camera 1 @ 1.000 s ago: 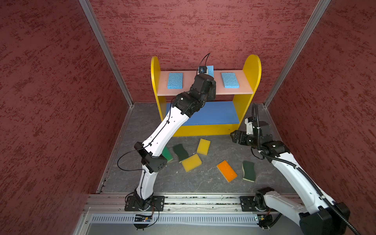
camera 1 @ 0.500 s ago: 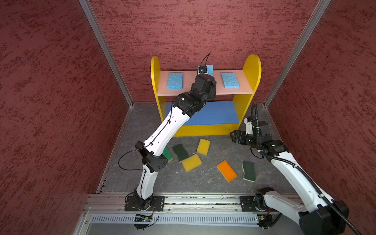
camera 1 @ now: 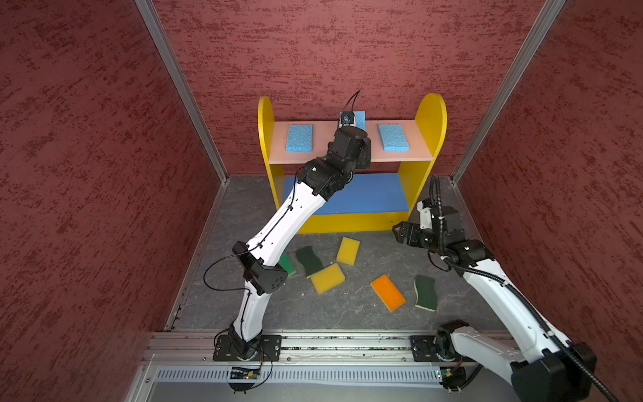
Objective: Arrange cleaning sponges on a shelf
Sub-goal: Place the cleaning sponge on the shelf.
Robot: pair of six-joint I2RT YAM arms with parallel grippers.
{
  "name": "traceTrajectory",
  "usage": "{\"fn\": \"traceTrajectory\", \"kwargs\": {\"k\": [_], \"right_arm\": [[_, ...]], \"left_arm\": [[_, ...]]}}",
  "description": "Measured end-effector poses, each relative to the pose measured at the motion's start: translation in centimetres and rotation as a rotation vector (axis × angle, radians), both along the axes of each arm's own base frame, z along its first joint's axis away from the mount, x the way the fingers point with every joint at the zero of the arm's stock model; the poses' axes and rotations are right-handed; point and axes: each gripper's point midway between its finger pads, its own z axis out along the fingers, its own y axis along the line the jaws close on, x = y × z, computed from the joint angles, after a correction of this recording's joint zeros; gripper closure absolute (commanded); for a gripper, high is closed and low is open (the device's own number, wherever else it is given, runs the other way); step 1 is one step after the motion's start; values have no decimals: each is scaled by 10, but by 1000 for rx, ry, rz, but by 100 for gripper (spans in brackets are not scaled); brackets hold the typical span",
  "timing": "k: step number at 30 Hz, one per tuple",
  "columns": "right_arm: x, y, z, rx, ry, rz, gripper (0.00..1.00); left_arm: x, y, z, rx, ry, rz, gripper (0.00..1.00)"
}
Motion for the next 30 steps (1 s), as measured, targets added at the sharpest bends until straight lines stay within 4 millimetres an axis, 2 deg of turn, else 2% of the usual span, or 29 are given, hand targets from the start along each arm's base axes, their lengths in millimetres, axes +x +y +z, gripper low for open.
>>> {"fn": "traceTrajectory", "kwargs": {"k": [30], "right_arm": [[-1, 1, 4, 15, -11, 2, 1]], "left_arm": [[-1, -6, 2, -67, 14, -27, 21]]}}
